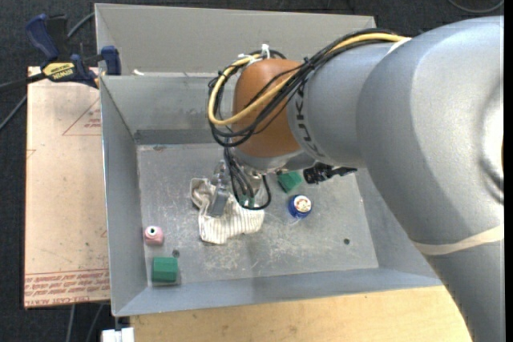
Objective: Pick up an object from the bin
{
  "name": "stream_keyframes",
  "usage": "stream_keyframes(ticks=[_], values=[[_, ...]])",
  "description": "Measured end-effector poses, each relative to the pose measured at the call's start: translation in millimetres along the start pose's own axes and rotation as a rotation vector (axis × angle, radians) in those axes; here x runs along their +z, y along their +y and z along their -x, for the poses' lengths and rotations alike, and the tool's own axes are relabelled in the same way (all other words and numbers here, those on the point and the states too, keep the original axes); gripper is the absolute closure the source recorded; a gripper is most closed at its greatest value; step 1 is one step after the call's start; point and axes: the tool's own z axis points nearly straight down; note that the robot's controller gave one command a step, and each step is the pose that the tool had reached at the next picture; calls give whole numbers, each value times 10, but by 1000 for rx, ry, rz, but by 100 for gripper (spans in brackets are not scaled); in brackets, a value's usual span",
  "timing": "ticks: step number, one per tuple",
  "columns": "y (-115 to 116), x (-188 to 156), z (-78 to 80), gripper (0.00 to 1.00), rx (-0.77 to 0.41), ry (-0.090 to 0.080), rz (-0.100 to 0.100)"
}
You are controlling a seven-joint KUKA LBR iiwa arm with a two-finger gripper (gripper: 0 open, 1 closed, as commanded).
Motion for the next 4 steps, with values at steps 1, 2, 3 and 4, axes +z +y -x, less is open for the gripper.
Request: stream_keyframes(ticks=[1, 2, 3, 4], values=[[-13, 0, -14, 100, -17, 0, 0], [-18, -34, -24, 100, -25, 3, -2], [-19, -158, -25, 100, -20, 6, -3], [-16, -278, -18, 100, -19, 4, -2]])
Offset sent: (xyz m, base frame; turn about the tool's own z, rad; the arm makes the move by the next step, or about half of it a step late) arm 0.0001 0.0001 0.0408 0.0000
